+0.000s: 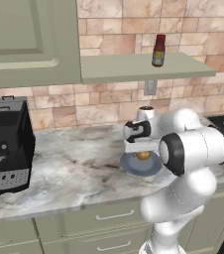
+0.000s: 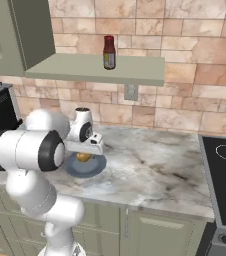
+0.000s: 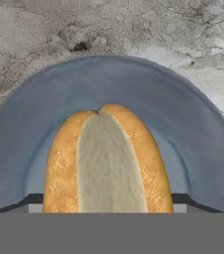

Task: Move the hot dog bun to the plate on the dining table and place the condiment next to that plate. Then navigate to the fridge and take the sausage and place it on the plate as well.

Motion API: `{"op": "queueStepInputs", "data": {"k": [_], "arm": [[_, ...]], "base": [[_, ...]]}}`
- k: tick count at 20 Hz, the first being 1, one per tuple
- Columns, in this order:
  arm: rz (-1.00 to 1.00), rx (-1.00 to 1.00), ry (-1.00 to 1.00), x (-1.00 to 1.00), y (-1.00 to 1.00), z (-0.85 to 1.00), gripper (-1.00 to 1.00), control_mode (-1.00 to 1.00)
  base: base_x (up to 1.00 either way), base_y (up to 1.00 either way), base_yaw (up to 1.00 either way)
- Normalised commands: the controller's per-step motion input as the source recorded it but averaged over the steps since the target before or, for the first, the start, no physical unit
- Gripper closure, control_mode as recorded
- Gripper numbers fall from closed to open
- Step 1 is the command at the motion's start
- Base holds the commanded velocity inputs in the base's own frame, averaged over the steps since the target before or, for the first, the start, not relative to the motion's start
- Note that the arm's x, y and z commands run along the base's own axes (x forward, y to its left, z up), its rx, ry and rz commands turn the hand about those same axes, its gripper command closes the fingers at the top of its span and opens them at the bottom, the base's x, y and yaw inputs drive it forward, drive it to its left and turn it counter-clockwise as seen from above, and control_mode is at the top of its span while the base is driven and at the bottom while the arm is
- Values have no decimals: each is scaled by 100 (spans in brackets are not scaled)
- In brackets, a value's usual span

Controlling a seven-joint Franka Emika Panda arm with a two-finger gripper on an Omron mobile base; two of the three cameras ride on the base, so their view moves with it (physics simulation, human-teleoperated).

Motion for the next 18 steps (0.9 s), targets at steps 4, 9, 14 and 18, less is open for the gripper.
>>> {"op": "queueStepInputs", "data": {"k": [4,9,14,18], "arm": [[0,0,-19,-62,-27,62,100,-100],[0,0,-15,-49,-15,79,100,-100],[0,0,-12,-38,-17,81,100,-100],[0,0,-8,-31,-16,84,100,-100]], "base": [[0,0,0],[0,0,0],[0,0,0],[0,0,0]]}}
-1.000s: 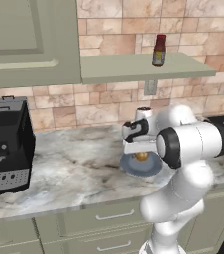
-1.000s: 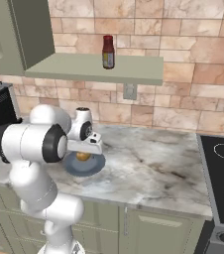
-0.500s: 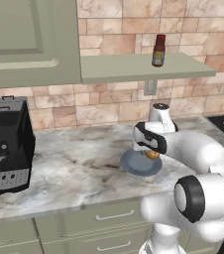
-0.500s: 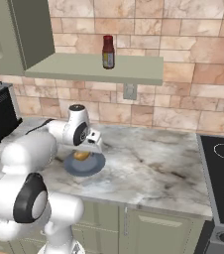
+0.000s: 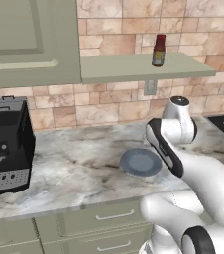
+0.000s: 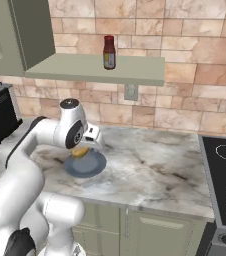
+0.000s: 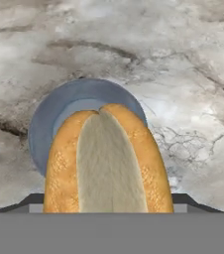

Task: Move the hot dog bun to the plate on the dining table and place the condiment next to that plate. Then navigate to the fridge and take the sausage and place it on the plate as well.

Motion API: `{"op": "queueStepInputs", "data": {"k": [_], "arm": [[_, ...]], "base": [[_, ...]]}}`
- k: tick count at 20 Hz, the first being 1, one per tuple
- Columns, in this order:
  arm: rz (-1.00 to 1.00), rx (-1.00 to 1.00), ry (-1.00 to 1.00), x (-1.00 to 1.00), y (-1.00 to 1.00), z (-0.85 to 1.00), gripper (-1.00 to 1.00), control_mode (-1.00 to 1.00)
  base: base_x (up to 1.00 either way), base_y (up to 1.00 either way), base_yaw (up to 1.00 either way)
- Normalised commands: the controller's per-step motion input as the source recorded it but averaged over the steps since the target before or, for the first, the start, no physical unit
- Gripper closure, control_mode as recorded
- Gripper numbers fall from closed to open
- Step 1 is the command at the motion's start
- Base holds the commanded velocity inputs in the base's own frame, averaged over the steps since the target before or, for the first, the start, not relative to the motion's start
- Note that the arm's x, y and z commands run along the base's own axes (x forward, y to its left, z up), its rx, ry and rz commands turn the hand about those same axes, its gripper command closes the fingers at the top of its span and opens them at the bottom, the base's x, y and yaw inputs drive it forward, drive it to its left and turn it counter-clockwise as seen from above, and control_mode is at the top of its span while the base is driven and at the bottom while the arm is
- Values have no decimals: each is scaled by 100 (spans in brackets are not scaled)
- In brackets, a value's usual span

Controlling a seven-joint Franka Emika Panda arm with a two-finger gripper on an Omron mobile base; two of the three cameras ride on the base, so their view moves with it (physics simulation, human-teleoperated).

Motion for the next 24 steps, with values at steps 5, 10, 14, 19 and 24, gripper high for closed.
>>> {"op": "queueStepInputs", "data": {"k": [5,10,14,19,24], "arm": [[0,0,-6,-26,-7,83,100,-100],[-1,0,-9,-25,-4,69,100,-100],[-7,0,-15,-44,0,50,100,-100],[-23,0,-16,-61,0,19,100,-100],[0,0,0,0,0,0,100,100]], "base": [[0,0,0],[0,0,0],[0,0,0],[0,0,0],[-51,3,-45]]}}
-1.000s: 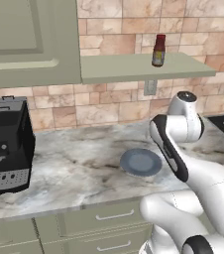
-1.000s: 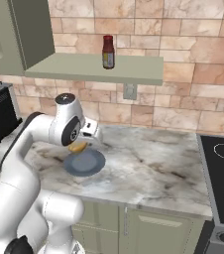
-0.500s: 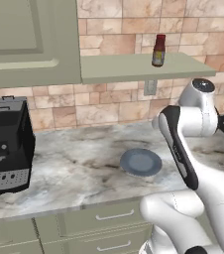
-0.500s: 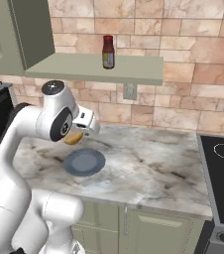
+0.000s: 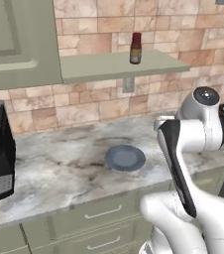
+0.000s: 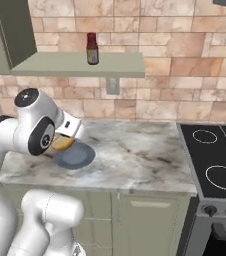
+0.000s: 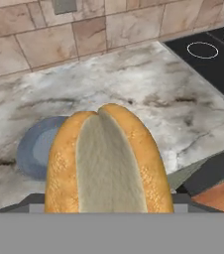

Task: Move the hot dog bun to the plate on the dining table and place the condiment next to that plate. Then navigate to the fridge and take the sausage and place it on the plate as well.

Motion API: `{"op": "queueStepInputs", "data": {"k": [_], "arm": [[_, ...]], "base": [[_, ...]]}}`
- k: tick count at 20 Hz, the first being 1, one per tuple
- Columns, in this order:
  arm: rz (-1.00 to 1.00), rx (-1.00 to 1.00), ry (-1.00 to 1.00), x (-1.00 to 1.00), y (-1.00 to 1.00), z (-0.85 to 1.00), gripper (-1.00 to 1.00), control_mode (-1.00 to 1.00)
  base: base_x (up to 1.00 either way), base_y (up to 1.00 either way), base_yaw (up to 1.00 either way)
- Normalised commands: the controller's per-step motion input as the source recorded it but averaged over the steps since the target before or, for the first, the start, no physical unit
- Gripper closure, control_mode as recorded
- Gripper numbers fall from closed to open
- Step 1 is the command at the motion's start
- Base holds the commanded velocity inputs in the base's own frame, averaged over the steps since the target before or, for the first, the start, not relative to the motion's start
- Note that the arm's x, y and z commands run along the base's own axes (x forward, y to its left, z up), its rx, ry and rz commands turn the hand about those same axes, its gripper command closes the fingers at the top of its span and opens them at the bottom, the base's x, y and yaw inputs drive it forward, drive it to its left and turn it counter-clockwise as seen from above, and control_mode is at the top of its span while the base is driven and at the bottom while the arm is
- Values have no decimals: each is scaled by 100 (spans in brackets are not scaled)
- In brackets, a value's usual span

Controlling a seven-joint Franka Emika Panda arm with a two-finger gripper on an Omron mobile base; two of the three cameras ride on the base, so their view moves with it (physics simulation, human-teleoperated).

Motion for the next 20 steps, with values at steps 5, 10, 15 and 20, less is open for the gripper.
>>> {"op": "queueStepInputs", "data": {"k": [5,10,15,20], "arm": [[0,0,0,0,0,0,100,100],[0,0,0,0,0,0,100,100],[0,0,0,0,0,0,100,100],[0,0,0,0,0,0,100,100]], "base": [[-43,13,-63],[-43,3,-84],[-31,3,-93],[-19,0,-95]]}}
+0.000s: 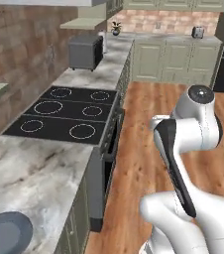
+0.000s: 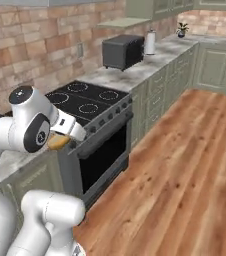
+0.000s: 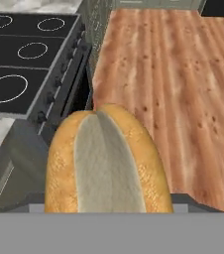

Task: Move the hot dog bun to the plate on the dining table and place the condiment next to that plate. Then navigate to the fridge and take the sausage and place it on the plate as well.

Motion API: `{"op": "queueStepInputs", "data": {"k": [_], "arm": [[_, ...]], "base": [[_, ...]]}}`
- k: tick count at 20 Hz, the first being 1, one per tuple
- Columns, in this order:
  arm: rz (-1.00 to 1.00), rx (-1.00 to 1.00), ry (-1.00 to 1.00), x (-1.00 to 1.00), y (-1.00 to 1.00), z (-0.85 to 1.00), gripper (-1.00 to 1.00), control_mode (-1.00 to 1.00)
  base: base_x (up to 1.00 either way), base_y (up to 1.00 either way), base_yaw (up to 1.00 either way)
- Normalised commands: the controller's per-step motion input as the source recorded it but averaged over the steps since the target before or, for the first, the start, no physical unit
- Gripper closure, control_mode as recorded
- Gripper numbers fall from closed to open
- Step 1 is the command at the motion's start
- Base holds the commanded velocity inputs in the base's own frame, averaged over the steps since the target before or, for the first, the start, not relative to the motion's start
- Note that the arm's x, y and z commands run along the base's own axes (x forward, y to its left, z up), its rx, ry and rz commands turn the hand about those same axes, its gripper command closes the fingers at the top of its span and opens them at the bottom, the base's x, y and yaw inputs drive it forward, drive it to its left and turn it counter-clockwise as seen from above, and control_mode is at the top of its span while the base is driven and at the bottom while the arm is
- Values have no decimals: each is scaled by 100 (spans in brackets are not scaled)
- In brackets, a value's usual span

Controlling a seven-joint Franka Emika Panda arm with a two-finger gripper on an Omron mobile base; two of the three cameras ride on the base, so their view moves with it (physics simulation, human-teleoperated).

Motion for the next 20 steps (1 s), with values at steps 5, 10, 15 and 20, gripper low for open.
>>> {"op": "queueStepInputs", "data": {"k": [5,10,15,20], "arm": [[0,0,0,0,0,0,100,100],[0,0,0,0,0,0,100,100],[0,0,0,0,0,0,100,100],[0,0,0,0,0,0,100,100]], "base": [[-13,0,-96],[-13,0,-91],[-14,-6,-83],[-12,-23,-73]]}}
